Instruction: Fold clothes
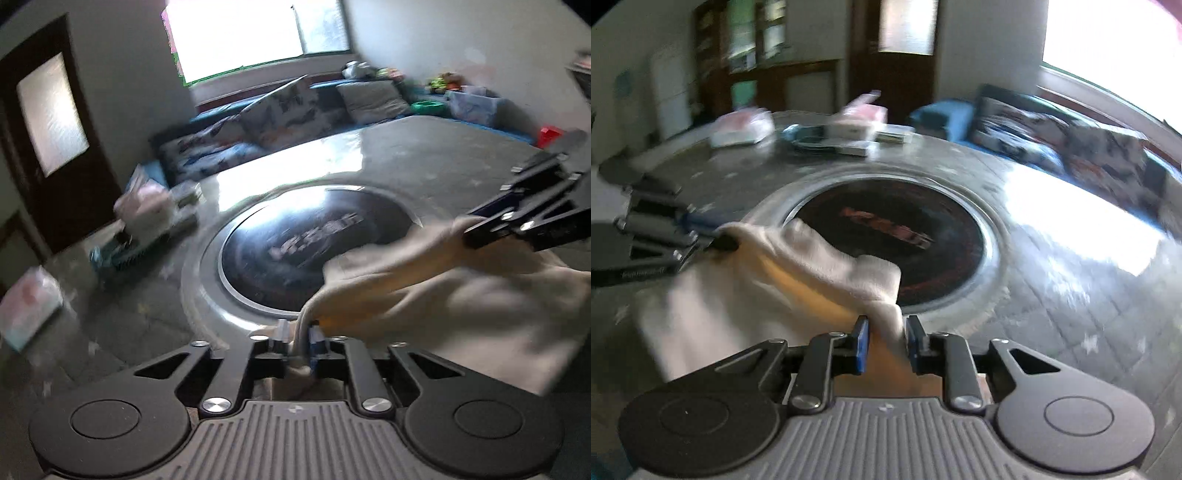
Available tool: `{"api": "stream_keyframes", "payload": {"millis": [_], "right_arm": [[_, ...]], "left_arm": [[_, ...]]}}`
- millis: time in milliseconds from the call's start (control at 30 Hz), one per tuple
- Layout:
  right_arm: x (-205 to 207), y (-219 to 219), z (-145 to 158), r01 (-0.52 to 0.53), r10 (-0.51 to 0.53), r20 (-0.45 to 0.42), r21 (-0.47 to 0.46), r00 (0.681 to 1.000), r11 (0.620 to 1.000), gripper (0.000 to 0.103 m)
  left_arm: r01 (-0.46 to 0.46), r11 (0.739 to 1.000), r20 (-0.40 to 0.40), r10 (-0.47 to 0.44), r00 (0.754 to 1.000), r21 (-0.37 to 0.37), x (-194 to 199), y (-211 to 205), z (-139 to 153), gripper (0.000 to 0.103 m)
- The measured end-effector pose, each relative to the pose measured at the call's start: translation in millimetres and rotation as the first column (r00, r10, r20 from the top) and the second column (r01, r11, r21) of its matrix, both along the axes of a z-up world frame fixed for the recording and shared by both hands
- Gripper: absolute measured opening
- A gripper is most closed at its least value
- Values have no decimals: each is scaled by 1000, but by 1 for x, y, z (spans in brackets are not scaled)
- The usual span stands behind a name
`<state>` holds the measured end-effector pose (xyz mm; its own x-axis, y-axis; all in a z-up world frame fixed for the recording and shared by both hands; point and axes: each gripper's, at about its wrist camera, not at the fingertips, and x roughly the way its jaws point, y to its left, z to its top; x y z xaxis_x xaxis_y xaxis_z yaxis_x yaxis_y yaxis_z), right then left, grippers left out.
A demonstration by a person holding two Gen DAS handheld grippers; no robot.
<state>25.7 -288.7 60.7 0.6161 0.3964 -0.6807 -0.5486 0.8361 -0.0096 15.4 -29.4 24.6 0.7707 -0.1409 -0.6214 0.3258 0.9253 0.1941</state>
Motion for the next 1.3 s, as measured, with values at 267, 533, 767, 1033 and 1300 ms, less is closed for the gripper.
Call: {"api": "stream_keyframes", "payload": {"millis": [267,533,767,1033,1300], "right_arm": [[-19,-40,2,135,-140,43,107,989,985,36],[-45,-53,-7,160,-166,49,110,985,981,35],[-29,-52,-19,232,-238,59,87,970,969,26],[-30,-52,-14,241,-247,65,87,967,967,25],[-19,-13,6,97,-104,57,118,993,988,25]], "left_arm": [[-165,986,48,164,985,6,-7,15,8,31],[-157,981,96,168,981,-113,-46,16,34,31],[-51,995,38,54,998,-87,-71,-6,17,31],[-47,996,-7,47,999,-82,-83,0,3,30],[-73,991,22,76,997,-113,-61,1,25,31]]}}
